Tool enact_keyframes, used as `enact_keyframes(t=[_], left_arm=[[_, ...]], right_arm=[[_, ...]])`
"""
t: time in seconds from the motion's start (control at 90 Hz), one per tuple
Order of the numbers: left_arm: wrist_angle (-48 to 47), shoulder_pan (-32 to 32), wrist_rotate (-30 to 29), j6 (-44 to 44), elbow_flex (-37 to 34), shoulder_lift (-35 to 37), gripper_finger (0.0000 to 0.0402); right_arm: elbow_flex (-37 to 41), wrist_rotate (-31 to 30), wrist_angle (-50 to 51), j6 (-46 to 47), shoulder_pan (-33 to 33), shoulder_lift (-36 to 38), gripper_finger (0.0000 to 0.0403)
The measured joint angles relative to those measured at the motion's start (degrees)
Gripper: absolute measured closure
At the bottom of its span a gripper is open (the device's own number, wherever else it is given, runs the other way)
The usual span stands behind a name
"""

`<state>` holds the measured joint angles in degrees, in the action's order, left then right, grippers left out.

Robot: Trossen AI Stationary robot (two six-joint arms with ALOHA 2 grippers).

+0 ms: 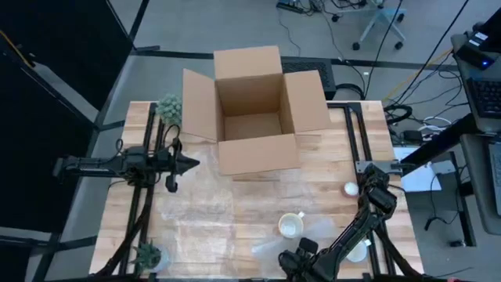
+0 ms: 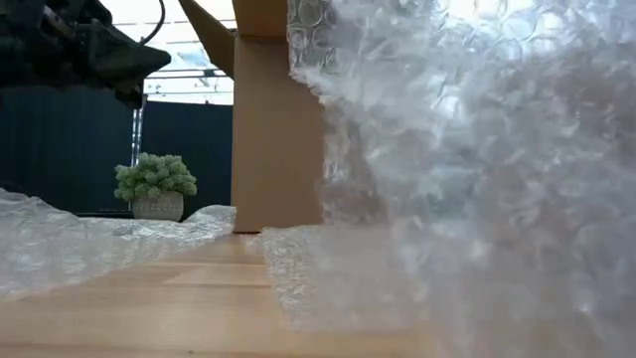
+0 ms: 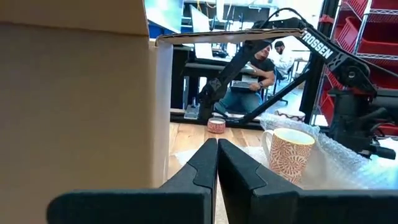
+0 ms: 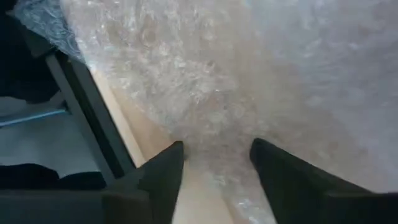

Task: Wrap mug
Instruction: Wrap the orange mug with bubble wrap

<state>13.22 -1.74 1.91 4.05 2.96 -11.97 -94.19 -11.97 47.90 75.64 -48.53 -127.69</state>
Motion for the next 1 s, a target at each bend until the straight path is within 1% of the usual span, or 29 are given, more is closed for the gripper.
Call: enact_keyframes(t=[0.133, 0.189, 0.367, 0.656, 0.811, 0.933, 1.0], left_arm=[[0.0, 0.0, 0.0, 0.0, 0.0, 0.0, 0.0402], [0.0, 0.0, 0.0, 0.0, 0.0, 0.0, 0.0402], [0.0, 0.0, 0.0, 0.0, 0.0, 0.0, 0.0402], [0.0, 0.0, -0.1, 0.0, 0.0, 0.0, 0.0402], [0.0, 0.0, -0.1, 0.0, 0.0, 0.0, 0.0402], [0.0, 0.0, -0.1, 0.0, 0.0, 0.0, 0.0402], [0.0, 0.0, -0.1, 0.0, 0.0, 0.0, 0.0402]], right_arm=[[0.3, 0.1, 0.4, 0.2, 0.0, 1.3, 0.0369], [0.5, 0.3, 1.3, -0.1, 0.2, 2.4, 0.0391], [0.3, -0.4, 4.8, -0.2, 1.0, 9.6, 0.0400], [0.3, -6.1, 11.4, -4.9, 3.8, 20.6, 0.0402], [0.3, -10.7, 16.8, -8.1, 7.0, 22.9, 0.0402], [0.3, -13.2, 20.5, -11.1, 10.5, 21.8, 0.0403], [0.3, -13.5, 21.6, -13.3, 12.3, 21.0, 0.0403]])
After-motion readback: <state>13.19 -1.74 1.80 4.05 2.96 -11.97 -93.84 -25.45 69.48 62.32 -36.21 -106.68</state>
